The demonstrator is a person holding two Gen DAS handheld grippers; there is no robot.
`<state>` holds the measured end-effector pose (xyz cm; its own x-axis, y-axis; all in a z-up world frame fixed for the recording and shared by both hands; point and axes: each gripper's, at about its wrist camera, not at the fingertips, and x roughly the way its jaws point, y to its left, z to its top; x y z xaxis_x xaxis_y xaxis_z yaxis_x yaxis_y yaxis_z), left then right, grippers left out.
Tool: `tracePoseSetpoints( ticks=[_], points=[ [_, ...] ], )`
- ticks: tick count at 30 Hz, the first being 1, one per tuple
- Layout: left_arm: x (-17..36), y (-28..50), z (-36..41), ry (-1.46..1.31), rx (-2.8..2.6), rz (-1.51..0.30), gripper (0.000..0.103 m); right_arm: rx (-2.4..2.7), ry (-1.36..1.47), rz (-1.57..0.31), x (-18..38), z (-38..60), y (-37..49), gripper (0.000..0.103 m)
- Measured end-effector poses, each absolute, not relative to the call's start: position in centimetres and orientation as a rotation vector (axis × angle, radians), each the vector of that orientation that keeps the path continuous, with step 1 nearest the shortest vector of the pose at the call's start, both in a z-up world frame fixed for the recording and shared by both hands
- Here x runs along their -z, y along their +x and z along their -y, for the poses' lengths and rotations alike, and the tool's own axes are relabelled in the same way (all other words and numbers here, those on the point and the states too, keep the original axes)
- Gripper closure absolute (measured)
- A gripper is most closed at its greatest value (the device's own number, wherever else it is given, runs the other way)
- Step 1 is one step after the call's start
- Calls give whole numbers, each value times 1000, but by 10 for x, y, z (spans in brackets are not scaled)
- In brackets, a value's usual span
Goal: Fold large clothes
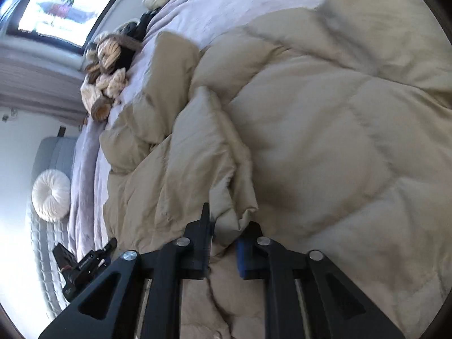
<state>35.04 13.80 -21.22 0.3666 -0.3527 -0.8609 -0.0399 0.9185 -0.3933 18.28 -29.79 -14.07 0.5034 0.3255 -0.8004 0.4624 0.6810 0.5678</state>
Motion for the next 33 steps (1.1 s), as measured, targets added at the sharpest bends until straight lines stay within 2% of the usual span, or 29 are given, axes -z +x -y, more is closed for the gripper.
tracePoseSetpoints(
  ticks=[6,11,14,22,25,28,33],
  points=[
    [212,349,-152,-360,99,-1168,81,163,818,-1103,160,285,187,93],
    [181,336,-157,-316,80,-1092,81,159,769,-1115,148,286,187,92],
    [164,321,-134,-255,149,-1071,81,153,788,-1113,150,288,189,92],
    [206,318,-80,-97,136,-1140,81,164,803,-1098,147,300,174,91],
    [208,319,-80,-88,127,-1143,81,242,763,-1076,139,313,163,87],
    [210,322,-75,-41,121,-1147,81,321,692,-1087,134,325,155,92],
    [198,315,-73,-43,103,-1149,81,279,719,-1071,120,338,143,92]
  ],
)
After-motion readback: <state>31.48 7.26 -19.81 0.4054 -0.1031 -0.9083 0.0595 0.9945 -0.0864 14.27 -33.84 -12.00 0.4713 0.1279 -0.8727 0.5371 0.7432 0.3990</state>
